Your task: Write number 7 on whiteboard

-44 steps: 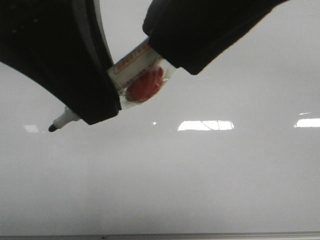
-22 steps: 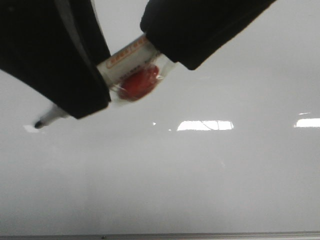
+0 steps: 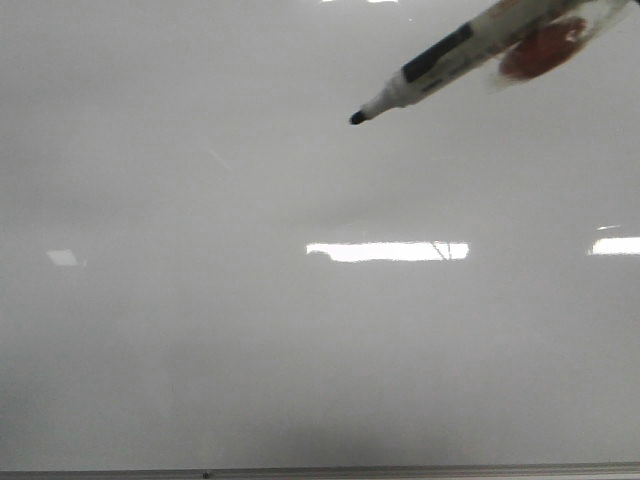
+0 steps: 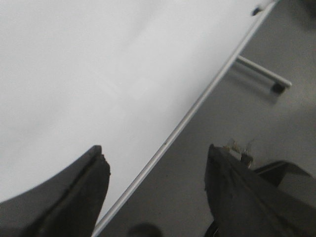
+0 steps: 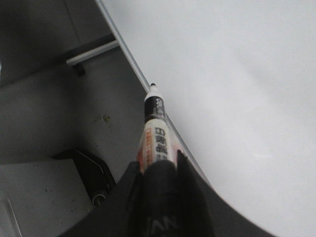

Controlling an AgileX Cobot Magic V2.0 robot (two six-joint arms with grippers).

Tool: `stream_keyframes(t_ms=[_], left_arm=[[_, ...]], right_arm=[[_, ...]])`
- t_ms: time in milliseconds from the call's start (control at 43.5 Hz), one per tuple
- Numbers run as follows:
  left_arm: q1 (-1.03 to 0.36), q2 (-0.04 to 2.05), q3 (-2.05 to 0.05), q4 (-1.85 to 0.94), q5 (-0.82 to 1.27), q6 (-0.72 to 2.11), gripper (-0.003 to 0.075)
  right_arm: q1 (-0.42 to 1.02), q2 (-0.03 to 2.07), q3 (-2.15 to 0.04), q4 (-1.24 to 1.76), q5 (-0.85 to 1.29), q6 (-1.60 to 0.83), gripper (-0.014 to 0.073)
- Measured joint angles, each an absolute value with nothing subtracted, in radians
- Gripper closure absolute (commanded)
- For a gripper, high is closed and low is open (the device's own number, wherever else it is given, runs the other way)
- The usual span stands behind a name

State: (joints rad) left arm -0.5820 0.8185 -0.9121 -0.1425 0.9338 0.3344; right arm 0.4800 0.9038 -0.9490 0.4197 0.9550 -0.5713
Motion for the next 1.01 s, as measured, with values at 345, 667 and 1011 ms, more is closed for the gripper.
stream_keyframes(t_ms=[345,667,1011], left_arm=[[-0.388,0.746,-0.872,-0.187,0.904,0.206,0.0291],[-0.388,0.746,-0.870,-0.196,0.904,0.204,0.0303],[-0.388,0.746,-0.870,-0.202,0.904,0.204,0.0303]], right_arm=[[0.390,0.755,-0.820,0.411,0.782,-0.437,0.0659],[0.390,0.980,-0.909,0.414,0.590,-0.404,0.0659],[0.369,1.250,-1.047,0.416,0.452,-0.401,0.0659]])
